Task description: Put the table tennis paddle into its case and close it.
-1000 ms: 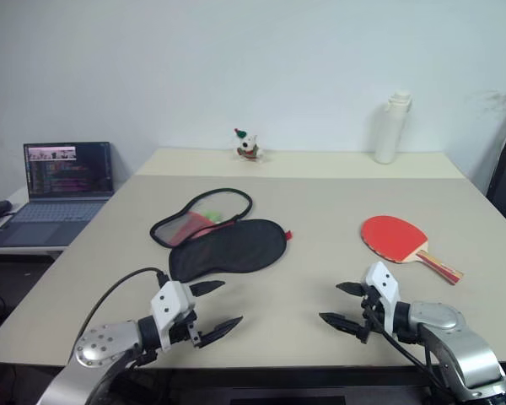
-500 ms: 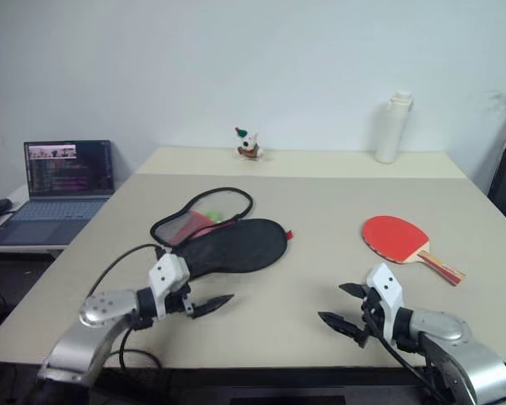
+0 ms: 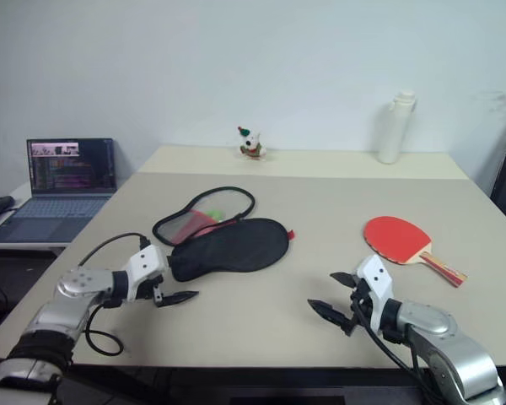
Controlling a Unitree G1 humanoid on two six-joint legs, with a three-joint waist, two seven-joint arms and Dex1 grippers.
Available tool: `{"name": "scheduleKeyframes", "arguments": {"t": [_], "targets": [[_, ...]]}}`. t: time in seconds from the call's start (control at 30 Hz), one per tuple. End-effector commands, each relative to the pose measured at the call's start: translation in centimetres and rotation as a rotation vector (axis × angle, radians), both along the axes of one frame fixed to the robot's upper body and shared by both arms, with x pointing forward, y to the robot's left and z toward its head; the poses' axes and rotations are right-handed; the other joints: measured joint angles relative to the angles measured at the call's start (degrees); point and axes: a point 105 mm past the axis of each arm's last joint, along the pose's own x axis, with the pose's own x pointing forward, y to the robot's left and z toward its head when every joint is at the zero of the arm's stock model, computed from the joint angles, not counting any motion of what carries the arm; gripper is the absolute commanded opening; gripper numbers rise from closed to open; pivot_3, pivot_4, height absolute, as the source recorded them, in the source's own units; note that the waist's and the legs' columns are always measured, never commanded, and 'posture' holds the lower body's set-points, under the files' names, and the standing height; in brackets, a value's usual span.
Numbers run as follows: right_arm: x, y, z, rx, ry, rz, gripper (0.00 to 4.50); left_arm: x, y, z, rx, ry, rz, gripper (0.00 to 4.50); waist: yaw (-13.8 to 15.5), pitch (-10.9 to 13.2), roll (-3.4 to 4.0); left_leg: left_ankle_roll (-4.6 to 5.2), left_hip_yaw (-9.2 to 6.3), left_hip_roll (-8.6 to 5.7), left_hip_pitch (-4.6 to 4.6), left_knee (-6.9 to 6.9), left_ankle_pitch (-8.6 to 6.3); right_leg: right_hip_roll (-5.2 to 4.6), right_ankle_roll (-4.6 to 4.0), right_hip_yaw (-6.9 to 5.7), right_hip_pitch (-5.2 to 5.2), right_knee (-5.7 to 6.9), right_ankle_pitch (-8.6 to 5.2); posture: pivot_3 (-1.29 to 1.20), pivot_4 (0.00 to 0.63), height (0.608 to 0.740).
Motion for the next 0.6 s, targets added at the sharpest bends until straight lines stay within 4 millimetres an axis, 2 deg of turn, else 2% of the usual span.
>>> {"name": "scheduleKeyframes", "arguments": {"t": [0.03, 0.07, 0.17, 0.37, 0.53, 0.6], "targets": [[0.1, 0.8, 1.5, 0.013, -0.068, 0.025, 4.45, 0.3, 1.6, -0.9, 0.053, 0.01, 0.047, 4.5, -0.1, -0.01, 0.01, 0.0, 0.0, 0.01, 0.02, 0.0, 0.0, 0.0, 0.0, 0.0, 0.01, 0.03, 0.0, 0.0, 0.15, 0.74], [0.1, 0.7, 1.6, 0.012, -0.07, 0.026, 4.45, 0.4, 1.6, -1.1, 0.055, 0.01, 0.05, 4.5, -0.14, -0.01, 0.01, 0.0, 0.0, 0.02, 0.05, 0.0, 0.0, 0.0, 0.0, 0.0, 0.02, 0.06, 0.0, 0.0, 0.15, 0.74], [0.1, 0.5, 1.6, 0.008, -0.071, 0.025, 4.5, 0.7, 1.2, -1.6, 0.052, 0.016, 0.044, 3.92, -0.15, -0.07, 0.06, 0.01, 0.0, 0.03, 0.16, 0.01, 0.01, 0.02, 0.0, -0.01, 0.09, 0.14, 0.0, 0.0, 0.15, 0.74], [0.3, 0.5, 1.8, 0.013, -0.081, 0.01, 4.5, 0.4, 1.1, -2.3, 0.058, 0.052, 0.019, 1.92, -0.15, -0.2, 0.07, 0.03, -0.01, 0.04, 0.35, 0.02, 0.03, 0.01, -0.01, -0.01, 0.26, 0.19, 0.0, 0.0, 0.15, 0.74], [0.4, 0.4, 1.9, 0.021, -0.089, -0.014, 4.5, -0.5, 2.2, -3.1, 0.06, 0.13, 0.04, 0.19, -0.2, -0.22, 0.08, 0.03, 0.0, 0.07, 0.38, 0.01, 0.03, 0.02, -0.02, 0.0, 0.26, 0.2, 0.0, 0.0, 0.15, 0.74], [0.4, 0.4, 1.9, 0.023, -0.09, -0.02, 4.5, -0.7, 2.4, -3.3, 0.059, 0.143, 0.046, 0.02, -0.22, -0.25, 0.09, 0.03, 0.0, 0.08, 0.38, 0.01, 0.03, 0.02, -0.02, 0.0, 0.26, 0.2, 0.0, 0.0, 0.15, 0.74]]}}
